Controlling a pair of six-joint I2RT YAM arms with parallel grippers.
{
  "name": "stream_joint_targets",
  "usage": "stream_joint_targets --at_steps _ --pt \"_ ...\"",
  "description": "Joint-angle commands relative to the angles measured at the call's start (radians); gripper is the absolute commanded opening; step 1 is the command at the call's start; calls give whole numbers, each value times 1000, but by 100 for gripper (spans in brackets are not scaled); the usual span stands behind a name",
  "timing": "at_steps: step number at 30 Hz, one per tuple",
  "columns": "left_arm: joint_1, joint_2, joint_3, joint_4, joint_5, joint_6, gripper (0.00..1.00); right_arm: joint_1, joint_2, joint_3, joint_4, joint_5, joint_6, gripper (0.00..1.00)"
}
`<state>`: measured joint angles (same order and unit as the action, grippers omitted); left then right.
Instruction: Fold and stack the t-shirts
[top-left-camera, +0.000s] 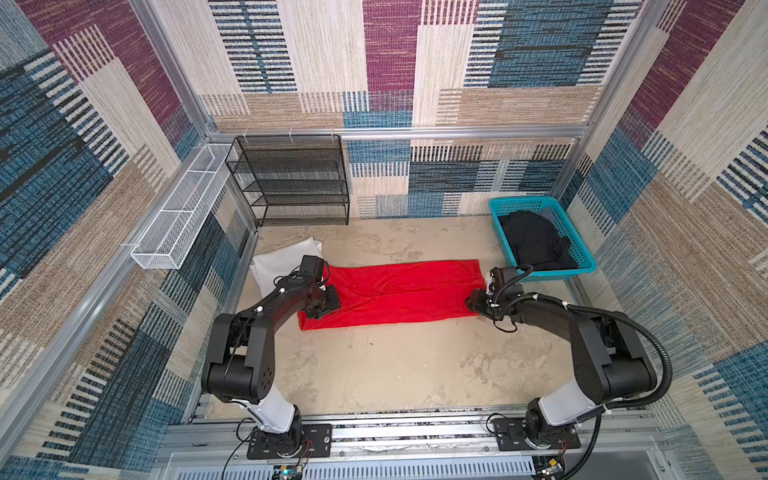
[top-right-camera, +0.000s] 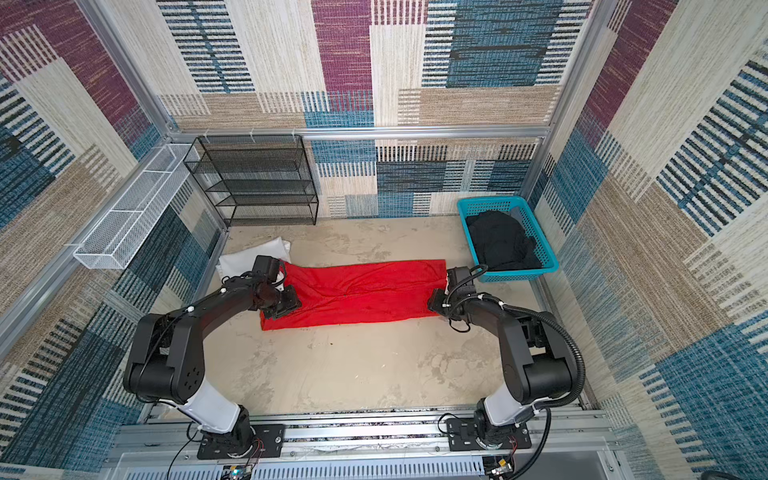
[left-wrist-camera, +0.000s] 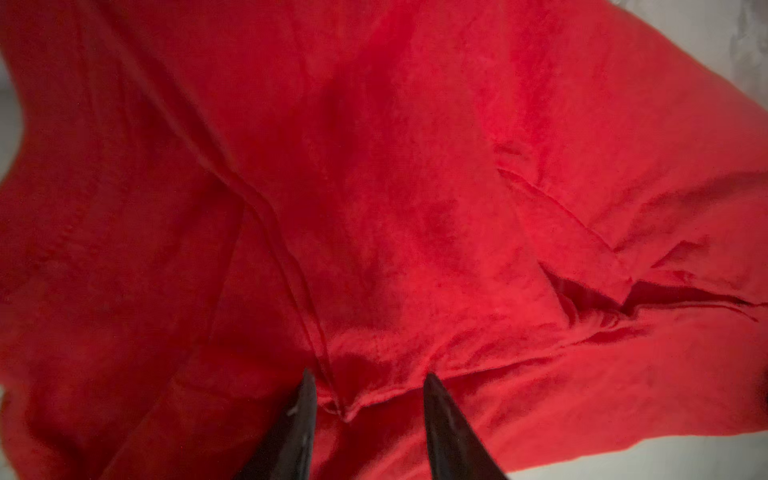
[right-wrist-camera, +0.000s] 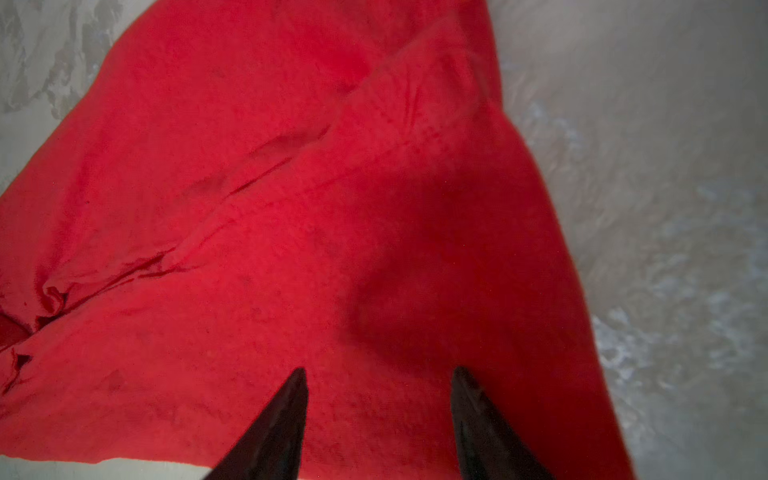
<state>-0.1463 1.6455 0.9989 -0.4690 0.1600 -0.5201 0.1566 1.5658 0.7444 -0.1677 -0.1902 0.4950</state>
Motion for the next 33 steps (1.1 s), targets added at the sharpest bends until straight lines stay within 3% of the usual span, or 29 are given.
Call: stream_joint_targets --at_steps 1,8,12,19,25,29,33 --pt "-4 7 -11 9 -10 -24 45 0 -9 -13 14 0 -5 57" --pt "-6 68 0 16 -3 -32 44 -2 -23 -34 11 -1 -10 58" --pt "-9 81 17 26 3 -33 28 -3 -32 -43 8 -2 -14 58" --pt "-16 38 47 7 7 -20 13 -5 -36 -58 12 -10 -18 58" --pt "-18 30 83 -23 1 -8 13 -5 -34 -65 17 -22 -22 59" --pt "-18 47 106 -28 -7 2 0 -6 -33 -66 16 -28 -27 59" --pt "-19 57 117 -28 -5 0 0 -7 -44 -73 14 -22 -32 59"
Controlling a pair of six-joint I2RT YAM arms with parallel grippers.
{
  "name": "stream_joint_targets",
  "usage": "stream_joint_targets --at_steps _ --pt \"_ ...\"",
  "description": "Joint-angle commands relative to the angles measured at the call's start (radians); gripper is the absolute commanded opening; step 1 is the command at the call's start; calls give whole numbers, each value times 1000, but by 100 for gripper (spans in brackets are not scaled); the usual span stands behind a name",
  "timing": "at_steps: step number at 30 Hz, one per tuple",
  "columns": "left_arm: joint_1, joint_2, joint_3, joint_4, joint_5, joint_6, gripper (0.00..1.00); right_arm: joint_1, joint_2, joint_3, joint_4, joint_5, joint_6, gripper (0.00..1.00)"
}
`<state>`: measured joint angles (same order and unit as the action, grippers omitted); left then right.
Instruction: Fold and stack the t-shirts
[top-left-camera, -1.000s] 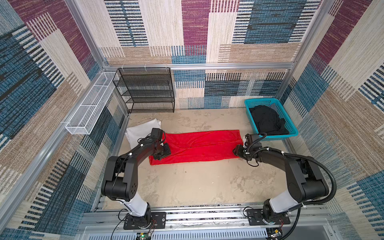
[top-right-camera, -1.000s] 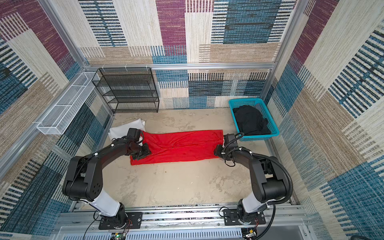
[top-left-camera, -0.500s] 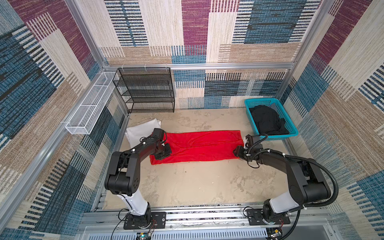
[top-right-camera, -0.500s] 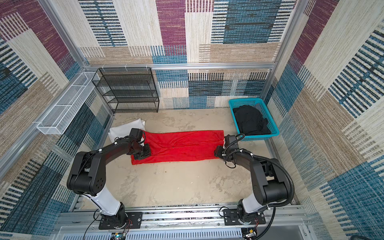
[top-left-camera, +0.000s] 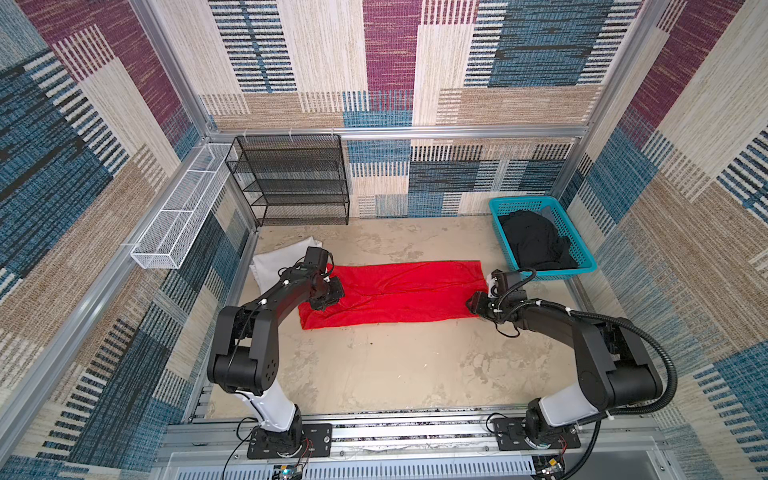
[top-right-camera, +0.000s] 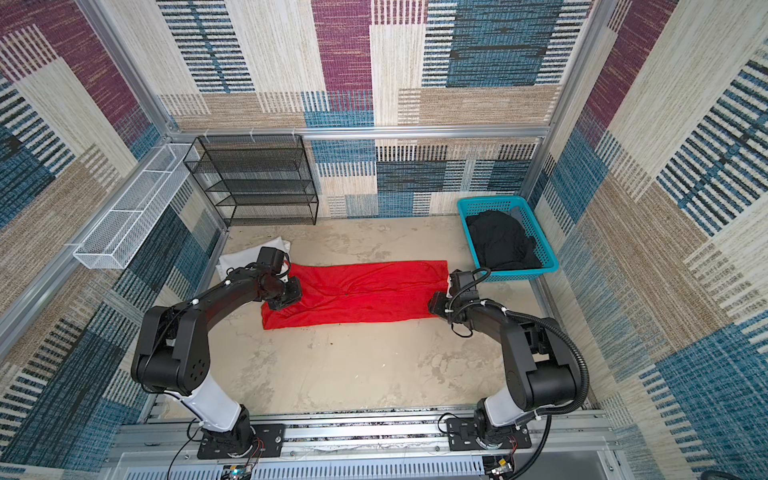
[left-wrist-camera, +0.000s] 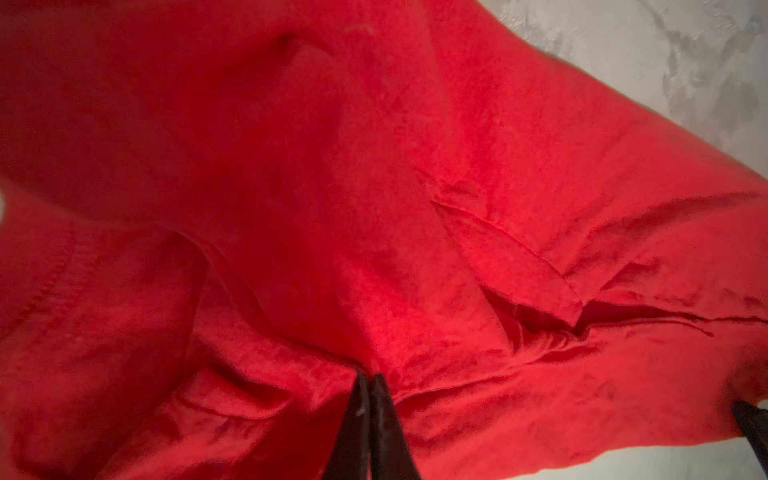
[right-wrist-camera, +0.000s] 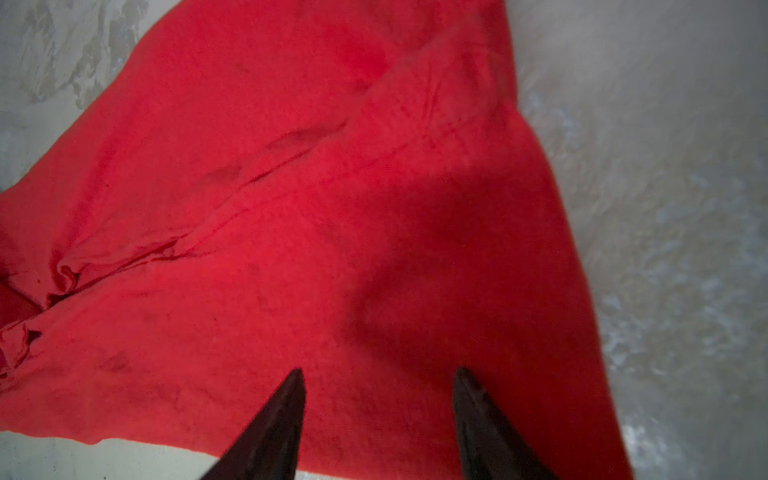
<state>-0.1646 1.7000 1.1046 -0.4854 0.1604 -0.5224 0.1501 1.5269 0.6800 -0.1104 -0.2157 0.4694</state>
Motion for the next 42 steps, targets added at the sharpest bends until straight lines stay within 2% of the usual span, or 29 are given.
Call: stream_joint_targets --at_steps 1,4,8,19,20,22,26,31,36,40,42 --pt "-1 3 14 -9 -2 3 0 -1 -4 -10 -43 5 -7 59" --pt "-5 9 46 -12 8 7 0 -3 3 -10 -43 0 -12 59" --pt "-24 60 167 -61 -5 28 0 -4 12 -6 -41 -8 -11 59" --pt "-84 411 714 -333 -69 164 0 -7 10 -32 -27 -20 0 59" --pt "-90 427 741 -346 -67 171 4 -7 10 -32 -27 -22 2 59" --pt "-103 438 762 -335 -55 193 21 -7 8 -37 -23 -27 5 59" --pt "-109 355 660 -204 -9 226 31 -7 9 -48 -19 -37 8 59" --pt "-89 132 351 -88 -117 180 37 -9 -7 -73 -34 -16 19 59" --pt "-35 -33 80 -22 -134 161 45 -17 -36 -99 -32 -14 32 59" --pt "-17 -76 -19 28 -125 150 47 -20 -46 -103 -29 -19 30 59" --pt "-12 -55 -16 76 -87 129 42 -20 -46 -105 -24 -30 32 59"
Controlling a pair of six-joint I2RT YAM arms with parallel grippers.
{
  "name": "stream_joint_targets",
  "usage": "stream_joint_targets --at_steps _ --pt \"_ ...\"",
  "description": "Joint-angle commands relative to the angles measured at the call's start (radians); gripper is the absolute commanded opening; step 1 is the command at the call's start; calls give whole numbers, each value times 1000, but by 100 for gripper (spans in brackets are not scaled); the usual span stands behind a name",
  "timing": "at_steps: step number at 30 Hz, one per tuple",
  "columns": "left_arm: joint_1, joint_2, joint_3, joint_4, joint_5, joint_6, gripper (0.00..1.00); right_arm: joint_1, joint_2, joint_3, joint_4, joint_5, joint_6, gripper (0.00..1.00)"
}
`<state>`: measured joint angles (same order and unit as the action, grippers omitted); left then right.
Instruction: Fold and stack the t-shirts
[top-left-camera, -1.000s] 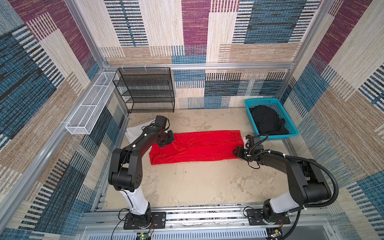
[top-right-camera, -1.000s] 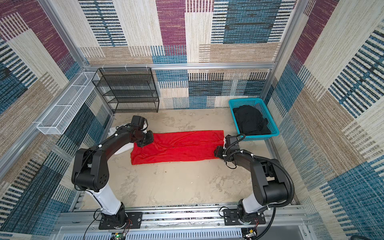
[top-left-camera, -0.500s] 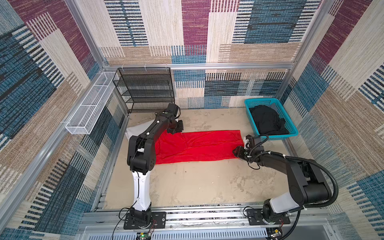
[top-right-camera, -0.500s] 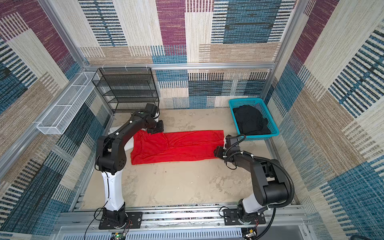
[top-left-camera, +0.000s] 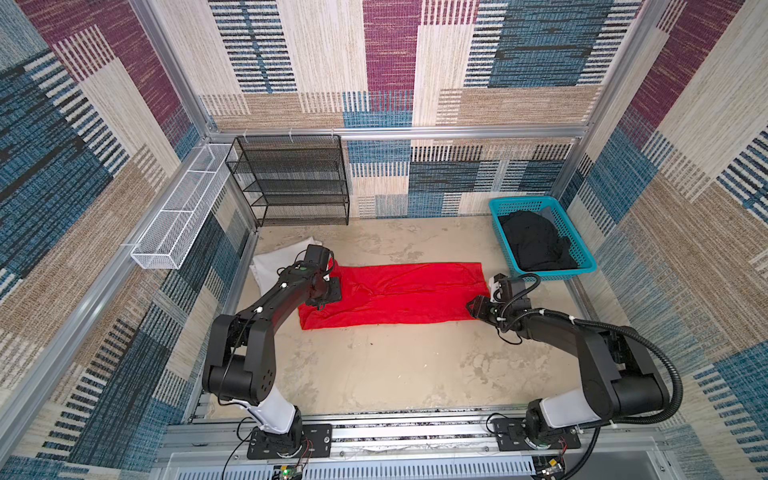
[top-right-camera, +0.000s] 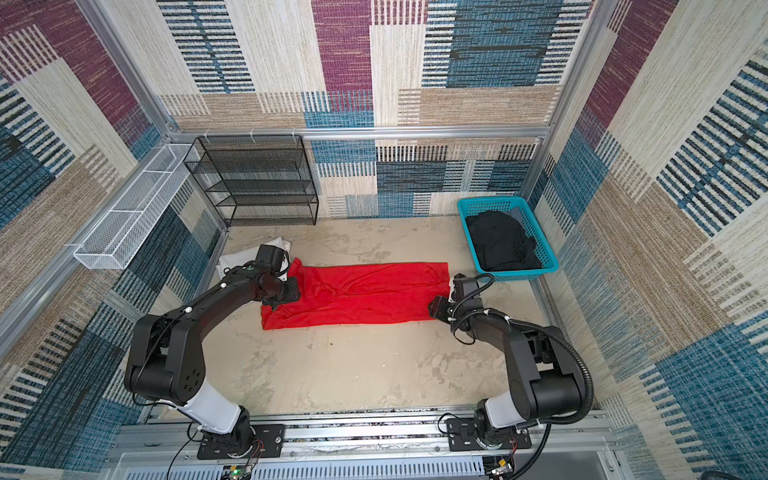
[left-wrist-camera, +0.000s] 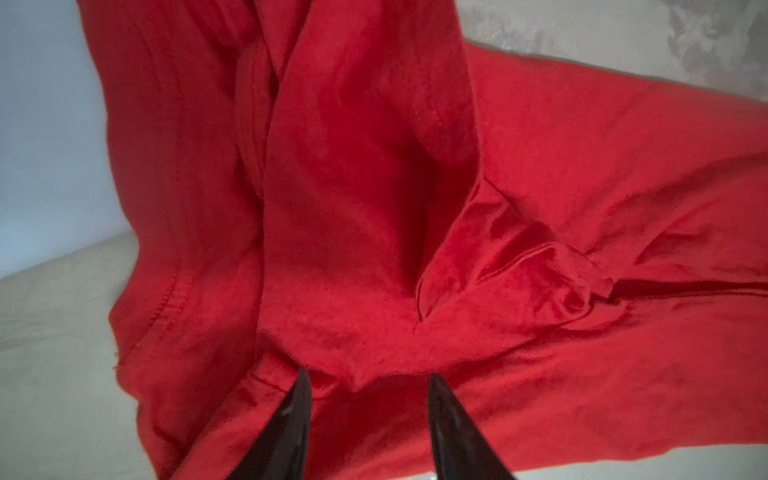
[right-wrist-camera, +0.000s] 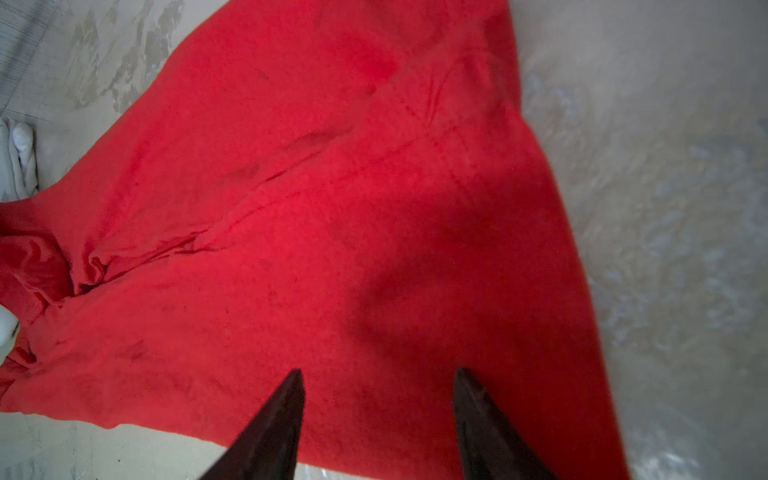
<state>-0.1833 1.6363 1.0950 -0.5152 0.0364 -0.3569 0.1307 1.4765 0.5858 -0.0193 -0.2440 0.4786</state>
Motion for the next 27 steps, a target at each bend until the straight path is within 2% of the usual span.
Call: stream_joint_targets --at_steps 1,5,12,18,20,22,27 --pt "7 33 19 113 58 -50 40 0 4 -9 -116 -9 24 59" --pt "4 173 168 62 132 -110 44 0 -19 -14 -123 -20 31 59" --pt "-14 270 173 151 224 -149 44 -2 -39 -15 -143 8 15 60" --pt "-24 310 276 173 240 -232 14 -3 -29 -2 -141 -3 16 60" --pt "-25 337 338 140 260 -256 19 -3 -31 -7 -139 -1 18 60" --pt "-25 367 390 133 303 -280 27 -3 -31 -14 -136 0 17 60" --pt "-25 421 440 241 456 -327 34 -3 -25 -18 -134 -6 13 60"
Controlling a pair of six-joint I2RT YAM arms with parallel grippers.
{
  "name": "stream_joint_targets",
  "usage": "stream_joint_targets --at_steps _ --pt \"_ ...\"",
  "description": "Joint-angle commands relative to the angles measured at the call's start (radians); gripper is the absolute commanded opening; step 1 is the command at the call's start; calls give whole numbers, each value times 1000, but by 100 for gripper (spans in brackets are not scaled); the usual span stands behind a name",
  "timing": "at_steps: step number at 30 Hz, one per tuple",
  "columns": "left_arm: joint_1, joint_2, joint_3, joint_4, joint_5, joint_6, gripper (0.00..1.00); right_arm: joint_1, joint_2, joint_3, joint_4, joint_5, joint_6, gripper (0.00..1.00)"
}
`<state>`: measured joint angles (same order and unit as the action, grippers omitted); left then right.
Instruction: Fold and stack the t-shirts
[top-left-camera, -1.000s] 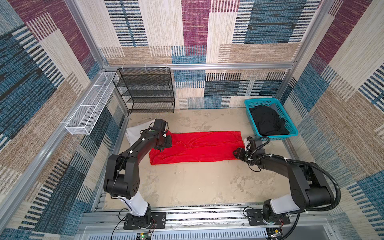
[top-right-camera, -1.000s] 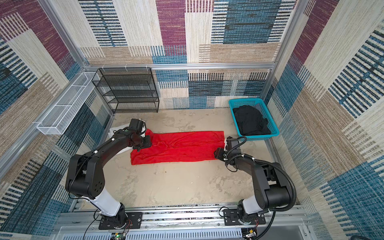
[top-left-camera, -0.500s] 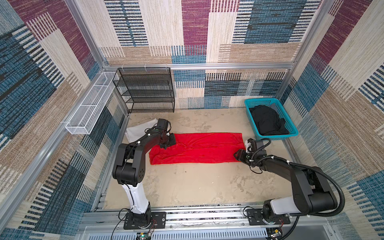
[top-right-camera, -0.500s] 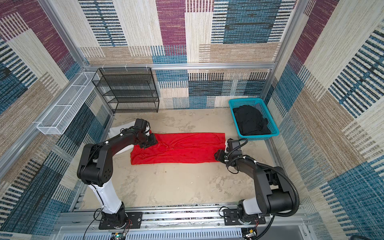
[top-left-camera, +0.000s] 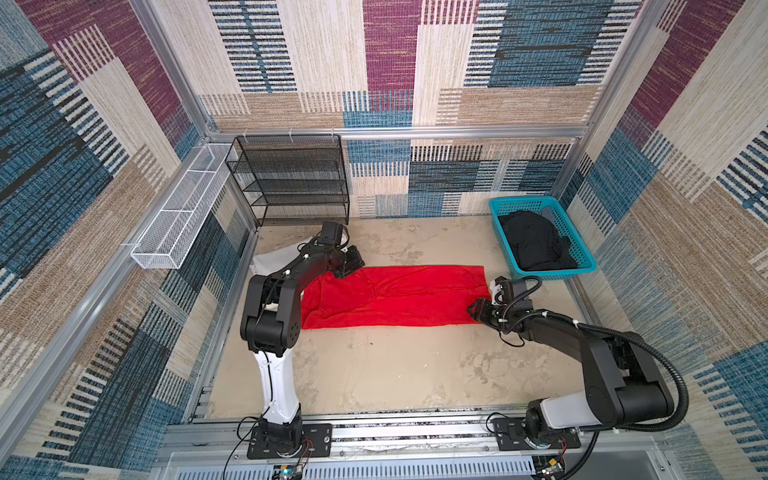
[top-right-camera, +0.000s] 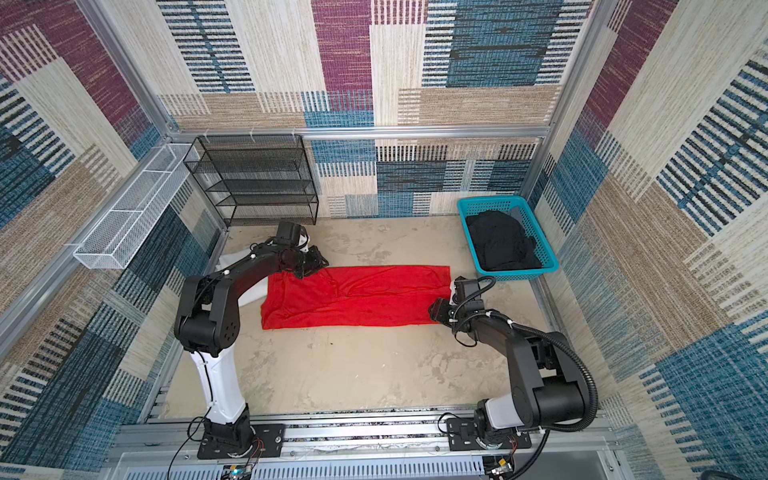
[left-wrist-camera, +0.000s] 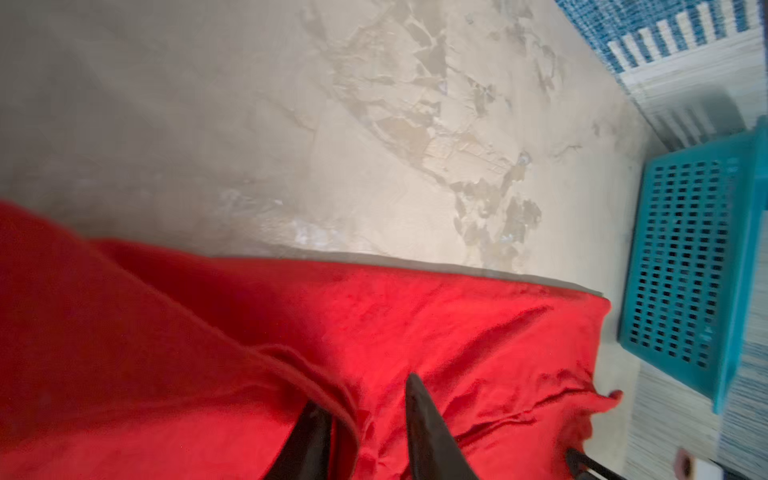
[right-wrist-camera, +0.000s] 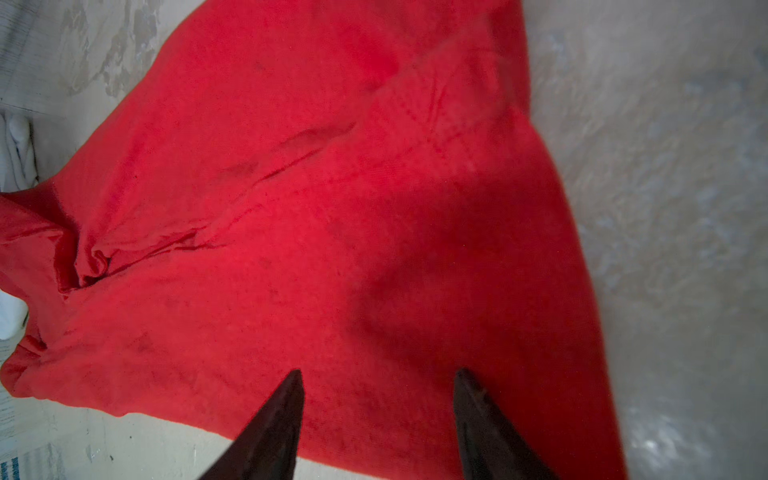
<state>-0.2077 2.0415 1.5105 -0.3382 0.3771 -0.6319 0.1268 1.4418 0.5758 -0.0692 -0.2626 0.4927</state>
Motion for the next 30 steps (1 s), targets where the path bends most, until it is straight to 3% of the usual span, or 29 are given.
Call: stream_joint_targets --at_steps 1,4,8,9,14,20,26,30 --pt "-1 14 21 86 137 -50 36 0 8 -8 -85 13 -3 60" --pt "5 -25 -45 221 218 -47 47 -1 2 -8 -89 24 -3 60" --pt "20 -74 -98 267 235 -42 48 -5 13 1 -98 28 -3 60" --pt "21 -94 -111 236 209 -21 48 -6 9 4 -103 32 -4 60" --pt "21 -214 -201 -17 -122 74 47 -14 -28 -5 -143 87 -10 60" --pt "20 -422 -452 -140 -365 139 47 -27 -62 -29 -149 83 -11 60" --pt "31 -584 -603 -220 -436 187 49 -29 -44 -30 -137 64 -14 60" --pt "40 -587 -641 -211 -447 205 51 -29 -34 -37 -123 41 -9 60"
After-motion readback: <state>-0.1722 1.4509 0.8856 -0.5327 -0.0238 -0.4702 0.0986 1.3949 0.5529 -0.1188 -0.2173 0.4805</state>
